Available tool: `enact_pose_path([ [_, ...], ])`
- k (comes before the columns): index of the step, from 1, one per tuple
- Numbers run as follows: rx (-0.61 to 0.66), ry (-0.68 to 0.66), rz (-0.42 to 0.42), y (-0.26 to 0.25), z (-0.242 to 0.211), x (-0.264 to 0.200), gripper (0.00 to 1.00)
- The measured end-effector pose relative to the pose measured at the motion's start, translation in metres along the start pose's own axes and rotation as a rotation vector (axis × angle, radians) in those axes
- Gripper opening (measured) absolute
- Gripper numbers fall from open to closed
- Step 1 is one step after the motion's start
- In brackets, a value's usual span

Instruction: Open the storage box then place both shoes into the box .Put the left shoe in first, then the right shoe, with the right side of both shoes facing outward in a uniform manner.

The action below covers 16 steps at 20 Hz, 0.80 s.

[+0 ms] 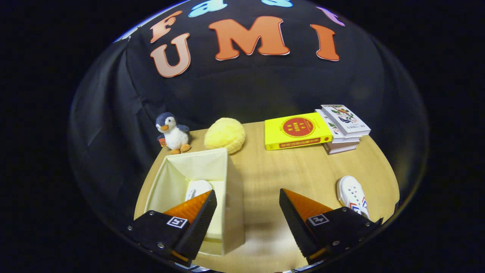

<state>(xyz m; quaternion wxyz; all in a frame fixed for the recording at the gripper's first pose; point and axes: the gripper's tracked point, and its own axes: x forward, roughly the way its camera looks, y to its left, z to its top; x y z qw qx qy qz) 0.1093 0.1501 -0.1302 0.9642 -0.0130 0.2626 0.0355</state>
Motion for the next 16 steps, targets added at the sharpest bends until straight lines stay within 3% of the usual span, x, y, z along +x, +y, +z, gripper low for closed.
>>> enact_pose_path([
  [8,0.004,0.005,-0.119,-0.155,-0.013,-0.022,0.99],
  [16,0.005,0.060,-0.155,-0.257,-0.050,-0.022,0.99],
])
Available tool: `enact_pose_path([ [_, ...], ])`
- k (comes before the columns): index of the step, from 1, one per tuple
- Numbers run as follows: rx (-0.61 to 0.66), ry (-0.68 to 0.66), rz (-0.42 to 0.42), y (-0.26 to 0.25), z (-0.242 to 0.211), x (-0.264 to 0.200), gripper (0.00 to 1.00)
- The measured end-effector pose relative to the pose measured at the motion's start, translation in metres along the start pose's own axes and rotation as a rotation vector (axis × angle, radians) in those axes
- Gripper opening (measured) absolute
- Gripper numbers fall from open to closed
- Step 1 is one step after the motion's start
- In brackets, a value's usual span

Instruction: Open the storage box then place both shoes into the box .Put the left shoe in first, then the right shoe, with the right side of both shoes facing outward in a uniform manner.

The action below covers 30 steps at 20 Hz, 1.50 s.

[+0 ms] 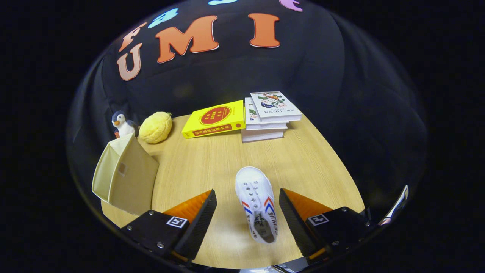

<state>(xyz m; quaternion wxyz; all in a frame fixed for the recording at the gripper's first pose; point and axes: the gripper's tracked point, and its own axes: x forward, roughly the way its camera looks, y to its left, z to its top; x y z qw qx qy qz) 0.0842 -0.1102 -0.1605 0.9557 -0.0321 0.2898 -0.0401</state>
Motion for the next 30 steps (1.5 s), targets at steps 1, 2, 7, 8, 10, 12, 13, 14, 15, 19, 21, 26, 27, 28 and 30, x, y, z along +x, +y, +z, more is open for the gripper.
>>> enact_pose_path([
  [1,-0.006,0.008,-0.007,-0.011,-0.006,0.005,0.99],
  [2,-0.010,0.021,-0.007,-0.019,-0.013,0.009,0.99],
  [7,-0.033,0.082,0.019,-0.040,-0.054,0.037,0.94],
  [8,-0.043,0.099,0.024,-0.042,-0.063,0.043,0.92],
  [10,-0.043,0.125,0.036,-0.042,-0.076,0.053,0.84],
  [12,-0.035,0.140,0.055,-0.038,-0.084,0.063,0.76],
  [13,-0.038,0.148,0.060,-0.038,-0.087,0.067,0.72],
  [14,-0.041,0.154,0.065,-0.036,-0.090,0.071,0.68],
  [15,-0.038,0.156,0.082,-0.032,-0.092,0.073,0.57],
  [19,-0.097,0.156,0.078,-0.031,-0.097,0.082,0.28],
  [21,0.002,0.128,0.052,-0.037,-0.092,0.083,0.01],
  [26,0.167,0.092,0.072,-0.027,-0.073,0.064,0.00],
  [27,0.169,0.068,0.076,-0.021,-0.065,0.060,0.00],
  [28,0.185,0.061,0.082,-0.015,-0.058,0.055,0.00],
  [30,0.211,0.025,0.102,0.000,-0.041,0.042,0.00],
])
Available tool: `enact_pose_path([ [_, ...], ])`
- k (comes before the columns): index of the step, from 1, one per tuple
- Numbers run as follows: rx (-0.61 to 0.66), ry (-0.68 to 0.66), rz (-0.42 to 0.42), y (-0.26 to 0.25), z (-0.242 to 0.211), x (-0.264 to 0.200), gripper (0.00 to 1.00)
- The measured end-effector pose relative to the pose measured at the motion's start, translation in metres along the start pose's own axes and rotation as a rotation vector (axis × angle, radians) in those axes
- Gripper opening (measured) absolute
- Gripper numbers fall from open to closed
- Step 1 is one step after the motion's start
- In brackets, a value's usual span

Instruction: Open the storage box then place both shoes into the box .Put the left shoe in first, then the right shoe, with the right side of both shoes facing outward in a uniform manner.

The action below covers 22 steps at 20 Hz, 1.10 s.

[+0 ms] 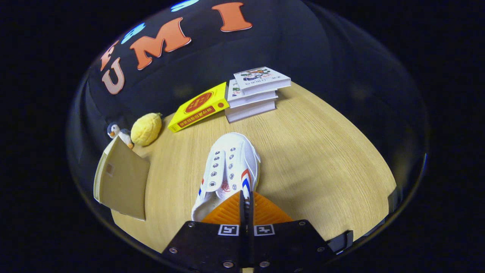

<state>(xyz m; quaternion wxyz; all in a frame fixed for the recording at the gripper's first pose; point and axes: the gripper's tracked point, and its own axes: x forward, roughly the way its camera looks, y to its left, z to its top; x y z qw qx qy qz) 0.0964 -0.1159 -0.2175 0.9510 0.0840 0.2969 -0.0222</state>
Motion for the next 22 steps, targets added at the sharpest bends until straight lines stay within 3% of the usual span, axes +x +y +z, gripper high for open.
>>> enact_pose_path([
  [6,0.019,-0.063,0.012,0.074,0.029,-0.039,0.00],
  [12,0.023,-0.144,0.074,0.194,0.053,-0.078,0.00],
  [18,-0.007,-0.138,0.181,0.325,0.037,-0.085,0.00],
  [22,-0.063,-0.086,0.199,0.376,0.011,-0.070,0.00],
])
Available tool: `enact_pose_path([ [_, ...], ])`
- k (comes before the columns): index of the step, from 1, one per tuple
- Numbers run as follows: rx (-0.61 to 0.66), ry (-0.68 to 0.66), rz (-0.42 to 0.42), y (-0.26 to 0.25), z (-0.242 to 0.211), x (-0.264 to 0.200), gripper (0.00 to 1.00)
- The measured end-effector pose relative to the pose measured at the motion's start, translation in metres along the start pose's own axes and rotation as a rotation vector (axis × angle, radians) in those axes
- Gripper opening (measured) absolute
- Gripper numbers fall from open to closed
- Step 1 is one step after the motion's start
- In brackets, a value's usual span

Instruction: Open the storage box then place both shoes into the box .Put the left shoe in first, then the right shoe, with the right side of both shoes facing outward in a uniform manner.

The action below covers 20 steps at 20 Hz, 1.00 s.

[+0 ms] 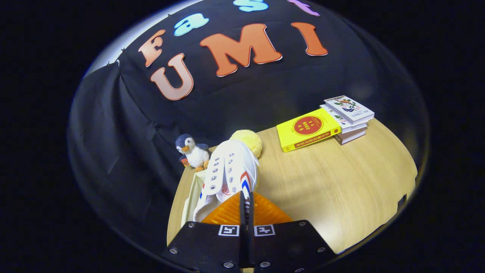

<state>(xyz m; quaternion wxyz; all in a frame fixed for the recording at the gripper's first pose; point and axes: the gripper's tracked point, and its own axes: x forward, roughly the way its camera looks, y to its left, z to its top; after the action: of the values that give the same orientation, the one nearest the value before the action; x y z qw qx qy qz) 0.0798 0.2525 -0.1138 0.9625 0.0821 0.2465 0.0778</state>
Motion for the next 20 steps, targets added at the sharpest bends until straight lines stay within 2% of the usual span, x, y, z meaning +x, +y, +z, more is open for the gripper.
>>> enact_pose_path([
  [9,-0.132,0.042,-0.118,0.016,-0.039,0.042,0.00],
  [11,-0.170,0.017,-0.131,0.016,-0.030,0.044,0.00],
  [14,-0.163,-0.061,-0.094,0.026,-0.005,0.041,0.01],
  [18,-0.117,-0.105,-0.105,0.006,0.017,0.017,0.14],
  [19,-0.112,-0.121,-0.126,-0.006,0.023,0.010,0.30],
  [20,-0.112,-0.128,-0.143,-0.017,0.028,0.002,0.41],
])
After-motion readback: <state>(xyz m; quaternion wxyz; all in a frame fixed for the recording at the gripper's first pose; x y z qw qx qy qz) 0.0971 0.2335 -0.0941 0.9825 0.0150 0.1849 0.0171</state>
